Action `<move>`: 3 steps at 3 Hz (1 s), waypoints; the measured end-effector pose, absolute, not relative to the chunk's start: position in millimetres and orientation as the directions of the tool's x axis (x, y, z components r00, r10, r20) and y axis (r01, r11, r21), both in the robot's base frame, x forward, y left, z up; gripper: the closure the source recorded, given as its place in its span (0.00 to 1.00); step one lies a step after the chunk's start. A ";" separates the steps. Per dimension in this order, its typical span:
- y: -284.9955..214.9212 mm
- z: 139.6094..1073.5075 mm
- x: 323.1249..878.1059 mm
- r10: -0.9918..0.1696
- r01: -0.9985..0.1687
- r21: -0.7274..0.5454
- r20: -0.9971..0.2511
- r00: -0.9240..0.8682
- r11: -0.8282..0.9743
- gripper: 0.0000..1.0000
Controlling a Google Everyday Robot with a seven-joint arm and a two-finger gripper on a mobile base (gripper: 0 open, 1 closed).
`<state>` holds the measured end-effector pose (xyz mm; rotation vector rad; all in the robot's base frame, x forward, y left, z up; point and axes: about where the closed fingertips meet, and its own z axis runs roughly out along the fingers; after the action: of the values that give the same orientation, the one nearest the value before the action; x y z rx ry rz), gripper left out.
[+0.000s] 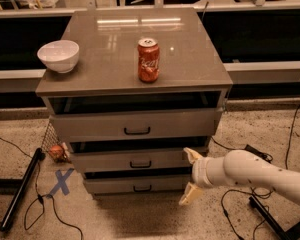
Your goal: Open middle drawer
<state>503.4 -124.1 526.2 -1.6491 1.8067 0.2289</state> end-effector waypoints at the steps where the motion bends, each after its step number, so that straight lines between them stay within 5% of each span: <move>1: -120.3 507.2 533.0 -0.844 -0.919 -0.358 -0.533 0.057 0.164 0.00; 3: -137.0 461.8 588.3 -0.869 -0.917 -0.373 -0.491 0.065 0.142 0.00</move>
Offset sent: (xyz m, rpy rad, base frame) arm 0.0941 -0.0116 -0.0550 -0.0868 -0.1177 0.0182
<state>588.3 -137.0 461.8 -1.7155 1.7907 0.0973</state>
